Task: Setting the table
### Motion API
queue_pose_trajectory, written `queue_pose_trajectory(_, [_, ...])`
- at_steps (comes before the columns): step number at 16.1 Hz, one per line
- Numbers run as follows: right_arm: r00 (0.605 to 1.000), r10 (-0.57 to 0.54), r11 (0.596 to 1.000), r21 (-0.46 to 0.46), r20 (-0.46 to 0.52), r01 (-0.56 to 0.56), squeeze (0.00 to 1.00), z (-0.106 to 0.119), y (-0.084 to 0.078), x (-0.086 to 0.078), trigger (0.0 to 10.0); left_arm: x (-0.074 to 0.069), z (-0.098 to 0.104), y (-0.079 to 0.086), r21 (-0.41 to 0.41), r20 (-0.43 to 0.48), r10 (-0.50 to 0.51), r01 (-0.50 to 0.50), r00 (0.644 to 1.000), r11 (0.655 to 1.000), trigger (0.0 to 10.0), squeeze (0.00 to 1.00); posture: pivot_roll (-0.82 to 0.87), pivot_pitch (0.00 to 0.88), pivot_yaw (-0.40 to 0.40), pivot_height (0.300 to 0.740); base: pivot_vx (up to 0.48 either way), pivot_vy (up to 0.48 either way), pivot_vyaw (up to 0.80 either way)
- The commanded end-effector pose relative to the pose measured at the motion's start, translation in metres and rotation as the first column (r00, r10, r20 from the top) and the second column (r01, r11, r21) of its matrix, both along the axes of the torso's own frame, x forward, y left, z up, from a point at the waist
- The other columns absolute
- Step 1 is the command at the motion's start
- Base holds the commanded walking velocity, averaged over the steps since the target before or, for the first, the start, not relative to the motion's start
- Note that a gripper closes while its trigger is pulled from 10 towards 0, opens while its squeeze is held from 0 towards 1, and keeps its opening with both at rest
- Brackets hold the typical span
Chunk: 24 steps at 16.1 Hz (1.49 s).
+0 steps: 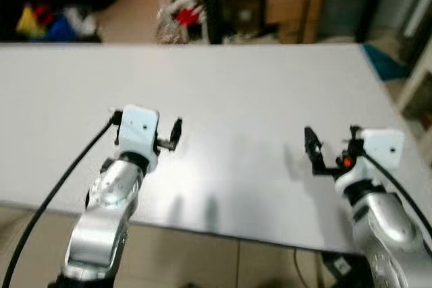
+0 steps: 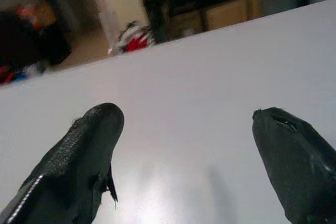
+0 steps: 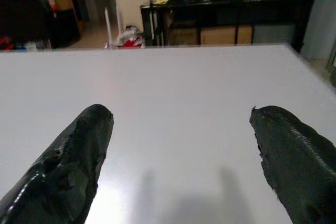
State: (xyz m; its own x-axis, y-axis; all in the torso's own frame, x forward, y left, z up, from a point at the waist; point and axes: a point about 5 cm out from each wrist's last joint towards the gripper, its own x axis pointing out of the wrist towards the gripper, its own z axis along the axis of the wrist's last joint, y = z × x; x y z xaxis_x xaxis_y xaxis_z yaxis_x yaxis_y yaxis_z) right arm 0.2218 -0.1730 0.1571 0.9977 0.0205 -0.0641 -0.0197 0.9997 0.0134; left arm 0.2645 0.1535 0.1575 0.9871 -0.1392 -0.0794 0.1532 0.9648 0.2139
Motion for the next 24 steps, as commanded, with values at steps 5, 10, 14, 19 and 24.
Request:
queue_pose_trajectory(5, [0.994, -0.113, 0.992, -0.062, 0.012, 0.114, 1.00, -0.003, -0.006, 0.001, 10.0, -0.002, -0.001, 0.005, 0.004, -0.013, 0.012, -0.012, 1.000, 1.000, 10.0, 0.00, 0.03, 0.000, 0.095, 0.740, 0.000, 0.344, 0.00])
queue_pose_trajectory(10, [1.000, -0.017, 1.000, 0.024, 0.001, 0.017, 0.00, -0.004, 0.005, 0.002, 10.0, -0.002, 0.001, 0.004, 0.005, -0.010, 0.005, -0.005, 1.000, 1.000, 10.0, 0.00, 0.04, 0.000, 0.090, 0.740, 0.000, 0.343, 0.00])
queue_pose_trajectory(14, [0.999, 0.049, 0.997, 0.056, 0.000, -0.049, 0.00, -0.003, 0.011, 0.001, 10.0, -0.003, 0.001, 0.004, 0.003, -0.013, 0.011, -0.010, 1.000, 1.000, 10.0, 0.00, 0.05, 0.000, 0.081, 0.740, 0.000, 0.344, 0.00])
queue_pose_trajectory(19, [0.997, 0.074, 0.995, 0.065, -0.017, -0.073, 0.00, -0.004, 0.013, 0.003, 10.0, -0.005, 0.000, 0.005, 0.001, -0.022, 0.020, -0.020, 1.000, 1.000, 10.0, 0.00, 0.06, 0.000, 0.073, 0.740, 0.000, 0.341, 0.00])
queue_pose_trajectory(24, [0.995, 0.098, 0.992, 0.078, -0.030, -0.095, 0.00, -0.005, 0.015, 0.004, 10.0, -0.006, -0.001, 0.006, -0.004, -0.027, 0.032, -0.032, 0.999, 0.999, 10.0, 0.00, 0.06, 0.000, 0.062, 0.740, 0.000, 0.342, 0.00])
